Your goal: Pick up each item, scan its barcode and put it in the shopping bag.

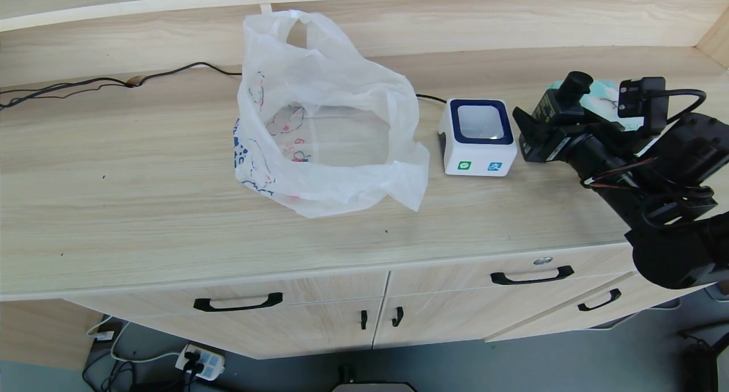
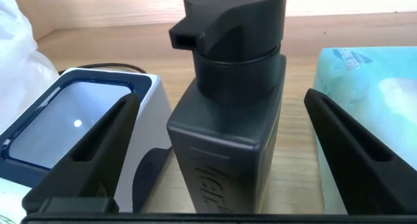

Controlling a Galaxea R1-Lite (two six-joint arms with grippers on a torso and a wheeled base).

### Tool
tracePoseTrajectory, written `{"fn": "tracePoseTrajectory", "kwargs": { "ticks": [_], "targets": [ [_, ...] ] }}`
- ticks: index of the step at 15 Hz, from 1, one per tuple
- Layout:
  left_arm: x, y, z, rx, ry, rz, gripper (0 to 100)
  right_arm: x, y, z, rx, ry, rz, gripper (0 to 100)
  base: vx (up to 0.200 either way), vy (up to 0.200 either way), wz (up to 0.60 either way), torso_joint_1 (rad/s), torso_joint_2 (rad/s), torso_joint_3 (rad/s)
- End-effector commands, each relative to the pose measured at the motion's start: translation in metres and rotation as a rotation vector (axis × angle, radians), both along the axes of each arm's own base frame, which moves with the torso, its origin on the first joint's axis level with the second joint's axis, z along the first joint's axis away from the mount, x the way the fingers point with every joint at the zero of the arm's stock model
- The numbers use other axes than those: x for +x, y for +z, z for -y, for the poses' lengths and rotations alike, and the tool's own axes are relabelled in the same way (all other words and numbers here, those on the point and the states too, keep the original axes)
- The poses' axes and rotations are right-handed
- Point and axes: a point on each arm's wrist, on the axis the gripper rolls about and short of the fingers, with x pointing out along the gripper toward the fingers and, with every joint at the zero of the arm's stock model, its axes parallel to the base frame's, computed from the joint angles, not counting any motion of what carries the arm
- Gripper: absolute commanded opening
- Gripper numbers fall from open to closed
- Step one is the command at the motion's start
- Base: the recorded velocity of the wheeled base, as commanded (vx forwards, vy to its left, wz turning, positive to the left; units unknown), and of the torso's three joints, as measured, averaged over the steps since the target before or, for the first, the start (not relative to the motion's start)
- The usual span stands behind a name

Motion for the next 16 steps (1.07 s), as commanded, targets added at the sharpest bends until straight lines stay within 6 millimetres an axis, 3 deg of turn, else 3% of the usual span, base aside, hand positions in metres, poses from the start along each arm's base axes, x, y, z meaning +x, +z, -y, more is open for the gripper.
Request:
{"fn": "tracePoseTrajectory", "kwargs": {
  "ticks": [1, 3, 4, 11, 16],
  "targets": [
    [0.0, 0.0, 0.0, 0.0, 0.0, -0.002, 100, 0.003, -0.002, 0.0, -0.001, -0.001, -0.005, 100, 0.0, 0.0, 0.0, 0.0, 0.0, 0.0],
    [0.0, 0.0, 0.0, 0.0, 0.0, -0.002, 100, 0.006, -0.004, -0.001, -0.001, -0.001, -0.006, 100, 0.0, 0.0, 0.0, 0.0, 0.0, 0.0],
    [0.0, 0.0, 0.0, 0.0, 0.0, -0.002, 100, 0.008, -0.004, -0.001, -0.001, -0.001, -0.005, 0, 0.0, 0.0, 0.0, 0.0, 0.0, 0.0],
    [0.0, 0.0, 0.0, 0.0, 0.0, -0.002, 100, 0.005, -0.003, -0.004, -0.001, 0.008, 0.0, 0, 0.0, 0.0, 0.0, 0.0, 0.0, 0.0],
    [0.0, 0.0, 0.0, 0.0, 0.0, -0.002, 100, -0.02, 0.019, -0.012, 0.016, 0.027, 0.05, 0, 0.0, 0.0, 0.0, 0.0, 0.0, 0.0]
  ]
}}
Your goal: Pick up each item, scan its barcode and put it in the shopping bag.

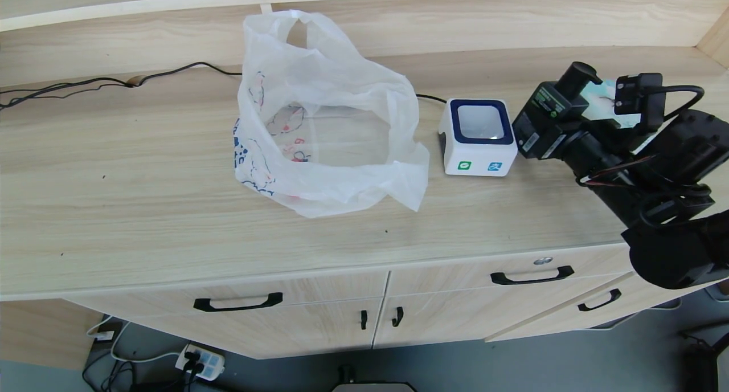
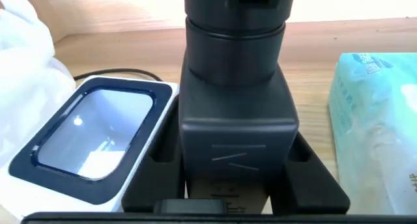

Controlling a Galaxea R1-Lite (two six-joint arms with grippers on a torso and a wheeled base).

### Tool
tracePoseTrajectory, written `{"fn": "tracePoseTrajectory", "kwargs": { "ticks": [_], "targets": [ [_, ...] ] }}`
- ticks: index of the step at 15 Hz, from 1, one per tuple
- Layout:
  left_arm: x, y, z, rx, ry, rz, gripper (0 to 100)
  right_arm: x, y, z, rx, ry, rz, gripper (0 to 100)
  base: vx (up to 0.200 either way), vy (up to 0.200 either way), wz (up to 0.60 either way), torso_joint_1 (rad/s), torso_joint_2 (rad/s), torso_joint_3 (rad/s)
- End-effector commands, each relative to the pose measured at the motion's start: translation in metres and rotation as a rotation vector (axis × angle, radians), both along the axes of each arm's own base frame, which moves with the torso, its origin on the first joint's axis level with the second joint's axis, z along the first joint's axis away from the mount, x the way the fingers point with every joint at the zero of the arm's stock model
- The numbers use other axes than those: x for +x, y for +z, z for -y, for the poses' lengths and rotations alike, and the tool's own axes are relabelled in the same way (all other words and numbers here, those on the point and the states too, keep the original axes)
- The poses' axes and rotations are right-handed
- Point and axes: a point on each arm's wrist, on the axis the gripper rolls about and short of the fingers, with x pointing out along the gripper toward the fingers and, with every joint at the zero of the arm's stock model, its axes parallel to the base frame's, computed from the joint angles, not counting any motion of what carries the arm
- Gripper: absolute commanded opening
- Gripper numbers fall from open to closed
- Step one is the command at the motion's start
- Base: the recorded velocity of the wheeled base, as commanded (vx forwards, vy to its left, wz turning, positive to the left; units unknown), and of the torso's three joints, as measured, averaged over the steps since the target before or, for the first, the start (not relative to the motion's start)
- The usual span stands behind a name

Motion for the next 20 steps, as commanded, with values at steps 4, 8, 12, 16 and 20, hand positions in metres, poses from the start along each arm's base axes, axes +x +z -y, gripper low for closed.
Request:
{"fn": "tracePoseTrajectory", "kwargs": {
  "ticks": [4, 8, 12, 16, 20],
  "targets": [
    [0.0, 0.0, 0.0, 0.002, 0.0, -0.002, 100, -0.061, 0.023, -0.006, 0.025, 0.044, 0.046, 0, 0.0, 0.0, 0.0, 0.0, 0.0, 0.0],
    [0.0, 0.0, 0.0, 0.0, 0.0, -0.002, 100, -0.084, 0.038, 0.0, 0.218, 0.078, 0.058, 0, 0.0, 0.0, 0.0, 0.0, 0.0, 0.0],
    [0.0, 0.0, 0.0, 0.005, 0.0, -0.005, 100, -0.131, 0.05, -0.038, 0.41, 0.39, 0.012, 0, 0.0, 0.0, 0.0, 0.0, 0.0, 0.0],
    [0.0, -0.001, 0.0, 0.003, 0.0, -0.007, 100, -0.166, 0.044, -0.081, 0.504, 0.685, -0.114, 0, 0.0, 0.0, 0.0, 0.0, 0.0, 0.0],
    [0.0, -0.001, 0.0, 0.003, 0.0, -0.007, 100, -0.169, 0.047, -0.125, 0.574, 0.883, -0.199, 0, 0.0, 0.0, 0.0, 0.0, 0.0, 0.0]
  ]
}}
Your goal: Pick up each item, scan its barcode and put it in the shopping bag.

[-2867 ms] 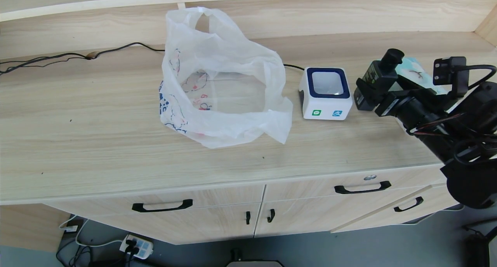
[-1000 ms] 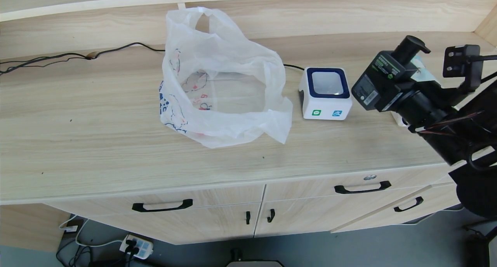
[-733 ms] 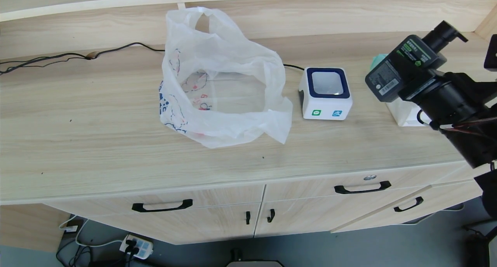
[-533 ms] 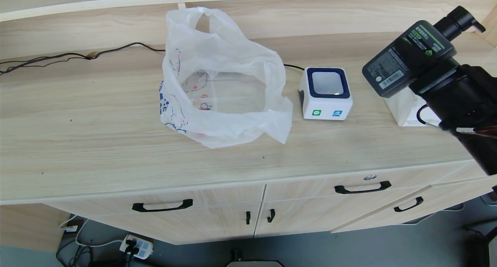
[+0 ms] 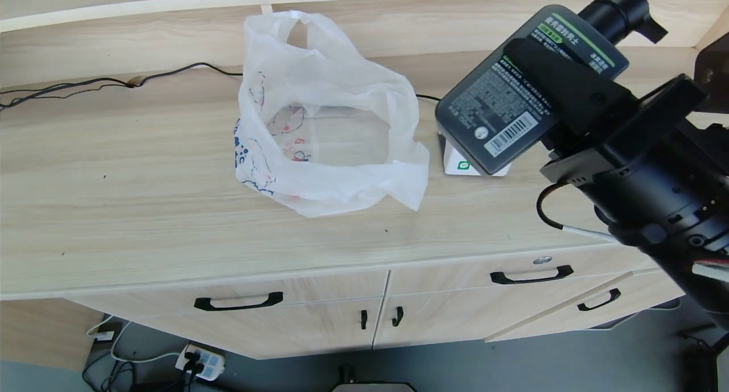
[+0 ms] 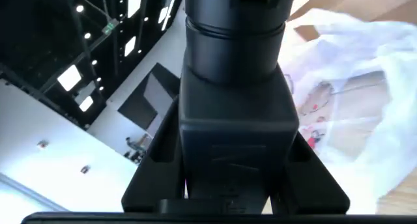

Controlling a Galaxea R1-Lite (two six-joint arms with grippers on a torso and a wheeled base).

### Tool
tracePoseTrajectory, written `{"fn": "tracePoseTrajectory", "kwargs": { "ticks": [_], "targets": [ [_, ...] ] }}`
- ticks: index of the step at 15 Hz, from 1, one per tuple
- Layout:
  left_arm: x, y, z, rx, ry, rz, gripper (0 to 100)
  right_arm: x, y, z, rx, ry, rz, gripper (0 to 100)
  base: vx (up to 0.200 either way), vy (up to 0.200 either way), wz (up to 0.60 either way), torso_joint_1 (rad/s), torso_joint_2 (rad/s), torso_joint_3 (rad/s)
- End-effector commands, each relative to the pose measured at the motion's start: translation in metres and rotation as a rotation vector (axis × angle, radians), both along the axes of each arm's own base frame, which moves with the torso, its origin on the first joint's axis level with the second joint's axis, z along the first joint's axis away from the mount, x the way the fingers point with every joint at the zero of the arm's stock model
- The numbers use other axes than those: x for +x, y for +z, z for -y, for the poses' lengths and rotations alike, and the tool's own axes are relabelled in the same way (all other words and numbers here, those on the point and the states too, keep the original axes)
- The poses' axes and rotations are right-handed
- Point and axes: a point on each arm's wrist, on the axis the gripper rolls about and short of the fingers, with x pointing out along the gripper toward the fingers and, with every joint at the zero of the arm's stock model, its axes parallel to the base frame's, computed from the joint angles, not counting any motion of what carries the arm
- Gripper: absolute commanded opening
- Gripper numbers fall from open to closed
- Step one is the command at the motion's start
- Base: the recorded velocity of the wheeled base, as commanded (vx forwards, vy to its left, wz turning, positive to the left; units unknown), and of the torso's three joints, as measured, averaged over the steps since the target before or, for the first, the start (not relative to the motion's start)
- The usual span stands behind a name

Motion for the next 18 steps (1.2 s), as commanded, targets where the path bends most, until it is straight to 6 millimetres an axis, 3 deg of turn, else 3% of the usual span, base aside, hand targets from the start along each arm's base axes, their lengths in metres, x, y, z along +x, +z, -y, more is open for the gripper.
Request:
{"fn": "tracePoseTrajectory", "kwargs": {
  "ticks": [1, 3, 4, 5, 10, 15, 18],
  "targets": [
    [0.0, 0.0, 0.0, 0.0, 0.0, -0.001, 100, -0.01, -0.001, -0.023, -0.001, 0.117, -0.002, 0, 0.0, 0.0, 0.0, 0.0, 0.0, 0.0],
    [0.0, 0.0, 0.0, 0.0, 0.0, -0.001, 100, -0.022, -0.001, -0.03, -0.004, 0.189, 0.002, 0, 0.0, 0.0, 0.0, 0.0, 0.0, 0.0],
    [0.0, 0.0, 0.0, 0.0, 0.0, 0.001, 100, -0.042, 0.005, -0.037, 0.016, 0.271, 0.023, 0, 0.0, 0.0, 0.0, 0.0, 0.0, 0.0],
    [0.0, 0.0, 0.0, 0.0, 0.0, 0.001, 100, -0.049, 0.004, -0.039, 0.018, 0.297, 0.021, 0, 0.0, 0.0, 0.0, 0.0, 0.0, 0.0],
    [0.0, 0.0, 0.0, 0.0, 0.0, 0.004, 100, -0.063, -0.006, -0.028, -0.013, 0.307, 0.037, 0, 0.0, 0.0, 0.0, 0.0, 0.0, 0.0],
    [0.0, 0.0, 0.0, 0.0, 0.0, 0.004, 100, -0.063, -0.002, -0.024, -0.027, 0.264, 0.082, 0, 0.0, 0.0, 0.0, 0.0, 0.0, 0.0],
    [0.0, 0.0, 0.0, 0.0, 0.0, 0.003, 100, -0.047, -0.005, -0.021, -0.135, 0.111, 0.137, 0, 0.0, 0.0, 0.0, 0.0, 0.0, 0.0]
  ]
}}
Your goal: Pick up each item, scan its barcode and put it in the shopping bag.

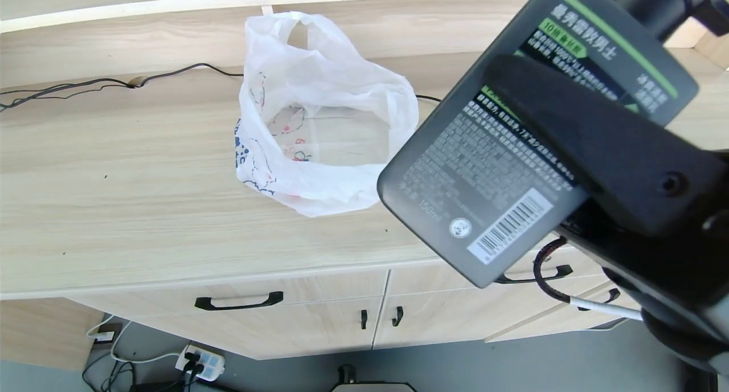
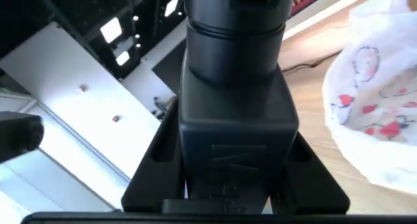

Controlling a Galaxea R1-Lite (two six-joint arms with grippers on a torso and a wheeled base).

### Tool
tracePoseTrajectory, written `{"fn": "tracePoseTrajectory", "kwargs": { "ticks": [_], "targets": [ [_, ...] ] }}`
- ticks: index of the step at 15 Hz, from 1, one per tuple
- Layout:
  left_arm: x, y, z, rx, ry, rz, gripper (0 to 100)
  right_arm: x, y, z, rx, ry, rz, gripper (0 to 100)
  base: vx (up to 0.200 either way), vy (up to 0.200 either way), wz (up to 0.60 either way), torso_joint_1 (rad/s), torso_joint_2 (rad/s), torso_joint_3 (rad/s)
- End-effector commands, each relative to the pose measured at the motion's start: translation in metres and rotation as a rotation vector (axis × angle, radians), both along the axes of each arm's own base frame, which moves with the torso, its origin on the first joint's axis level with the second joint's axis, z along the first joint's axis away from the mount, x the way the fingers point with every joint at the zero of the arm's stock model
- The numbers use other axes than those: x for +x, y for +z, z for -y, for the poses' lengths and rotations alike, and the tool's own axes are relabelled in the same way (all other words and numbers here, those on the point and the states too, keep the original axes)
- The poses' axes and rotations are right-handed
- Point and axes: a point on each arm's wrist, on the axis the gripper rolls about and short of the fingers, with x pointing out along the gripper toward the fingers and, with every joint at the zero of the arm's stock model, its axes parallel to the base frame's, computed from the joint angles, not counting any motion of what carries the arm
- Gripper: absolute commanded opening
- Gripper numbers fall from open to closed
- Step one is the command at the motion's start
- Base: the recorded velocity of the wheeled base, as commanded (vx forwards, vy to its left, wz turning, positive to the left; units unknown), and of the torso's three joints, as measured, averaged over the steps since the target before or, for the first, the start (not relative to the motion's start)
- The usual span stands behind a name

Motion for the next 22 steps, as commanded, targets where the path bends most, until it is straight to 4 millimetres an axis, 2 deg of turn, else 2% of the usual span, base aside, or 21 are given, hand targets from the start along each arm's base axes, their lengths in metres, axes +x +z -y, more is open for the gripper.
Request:
{"fn": "tracePoseTrajectory", "kwargs": {
  "ticks": [1, 2, 4, 7, 9, 10, 12, 13, 14, 16, 19, 20, 22],
  "targets": [
    [0.0, 0.0, 0.0, 0.0, 0.001, -0.002, 100, 0.027, -0.009, 0.013, -0.132, -0.195, 0.044, 0, 0.0, 0.0, 0.0, 0.0, 0.0, 0.0],
    [0.0, 0.0, 0.0, 0.0, 0.001, -0.002, 100, 0.047, -0.013, 0.027, -0.233, -0.335, 0.079, 0, 0.0, 0.0, 0.0, 0.0, 0.0, 0.0],
    [0.0, 0.0, 0.0, 0.0, 0.001, -0.002, 100, 0.075, -0.001, 0.046, -0.377, -0.468, 0.233, 0, 0.0, 0.0, 0.0, 0.0, 0.0, 0.0],
    [0.0, 0.0, 0.0, 0.0, 0.001, -0.002, 100, 0.107, 0.019, 0.055, -0.561, -0.607, 0.408, 0, 0.0, 0.0, 0.0, 0.0, 0.0, 0.0],
    [0.0, 0.0, 0.0, -0.002, 0.001, -0.002, 100, 0.132, 0.038, 0.065, -0.644, -0.751, 0.6, 0, 0.0, 0.0, 0.0, 0.0, 0.0, 0.0],
    [0.0, 0.0, 0.0, 0.0, 0.001, -0.002, 100, 0.135, 0.051, 0.066, -0.677, -0.836, 0.71, 0, 0.0, 0.0, 0.0, 0.0, 0.0, 0.0],
    [0.0, 0.0, 0.0, -0.002, 0.001, -0.002, 100, 0.138, 0.059, 0.067, -0.771, -0.948, 0.875, 0, 0.0, 0.0, 0.0, 0.0, 0.0, 0.0],
    [0.0, 0.0, 0.0, -0.002, 0.001, -0.002, 100, 0.139, 0.059, 0.067, -0.804, -0.969, 0.926, 0, 0.0, 0.0, 0.0, 0.0, 0.0, 0.0],
    [0.0, 0.0, 0.0, 0.0, 0.001, -0.002, 100, 0.141, 0.05, 0.067, -0.871, -0.978, 1.012, 0, 0.0, 0.0, 0.0, 0.0, 0.0, 0.0],
    [0.0, 0.0, 0.0, -0.002, 0.001, 0.001, 100, 0.146, 0.031, 0.064, -0.937, -0.956, 1.047, 0, 0.0, 0.0, 0.0, 0.0, 0.0, 0.0],
    [0.0, 0.0, 0.0, -0.002, 0.001, -0.001, 100, 0.177, 0.012, 0.052, -0.929, -0.824, 1.226, 0, 0.0, 0.0, 0.0, 0.0, 0.0, 0.0],
    [0.0, 0.0, 0.0, -0.002, 0.001, -0.002, 100, 0.192, 0.016, 0.044, -0.885, -0.8, 1.294, 0, 0.0, 0.0, 0.0, 0.0, 0.0, 0.0],
    [0.0, 0.0, 0.0, -0.002, 0.001, -0.002, 100, 0.208, 0.018, 0.053, -0.892, -0.811, 1.341, 0, 0.0, 0.0, 0.0, 0.0, 0.0, 0.0]
  ]
}}
